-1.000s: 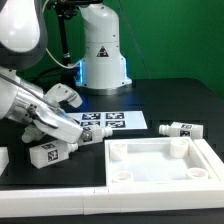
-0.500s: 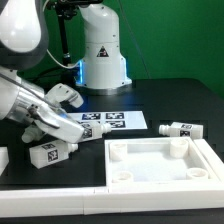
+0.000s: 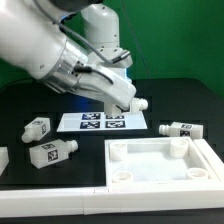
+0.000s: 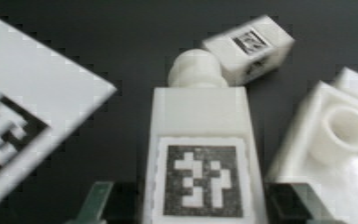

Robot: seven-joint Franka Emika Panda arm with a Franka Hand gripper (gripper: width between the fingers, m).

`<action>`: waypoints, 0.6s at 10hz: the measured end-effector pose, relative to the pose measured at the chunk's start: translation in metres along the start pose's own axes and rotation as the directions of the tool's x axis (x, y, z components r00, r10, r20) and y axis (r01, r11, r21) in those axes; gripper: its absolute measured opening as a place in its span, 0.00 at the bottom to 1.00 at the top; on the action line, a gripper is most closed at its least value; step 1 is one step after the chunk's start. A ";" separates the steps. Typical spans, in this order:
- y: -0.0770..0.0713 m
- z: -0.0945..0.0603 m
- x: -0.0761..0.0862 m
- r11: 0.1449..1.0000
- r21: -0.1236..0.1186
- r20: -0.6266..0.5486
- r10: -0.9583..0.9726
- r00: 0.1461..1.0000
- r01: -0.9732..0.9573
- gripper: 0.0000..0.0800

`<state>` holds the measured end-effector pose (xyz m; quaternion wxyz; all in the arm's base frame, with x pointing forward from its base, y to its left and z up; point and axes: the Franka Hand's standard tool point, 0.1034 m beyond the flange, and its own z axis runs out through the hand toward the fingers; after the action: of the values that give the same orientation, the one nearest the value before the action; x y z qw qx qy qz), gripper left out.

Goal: Assemble one leg

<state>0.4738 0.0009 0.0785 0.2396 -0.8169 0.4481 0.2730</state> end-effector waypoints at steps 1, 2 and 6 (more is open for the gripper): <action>-0.002 0.000 0.000 1.000 0.004 -0.060 -0.001 0.998 0.001 0.36; -0.010 -0.002 -0.001 1.000 0.003 -0.138 -0.003 0.990 0.004 0.36; -0.091 -0.047 -0.016 0.986 -0.055 -0.413 -0.165 0.896 0.156 0.36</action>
Offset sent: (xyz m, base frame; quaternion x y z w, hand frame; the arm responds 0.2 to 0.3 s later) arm 0.0590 0.0263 0.0583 -0.0185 0.1569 -0.0791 0.9843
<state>0.5563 0.0250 0.1373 0.1516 -0.8928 0.4172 0.0765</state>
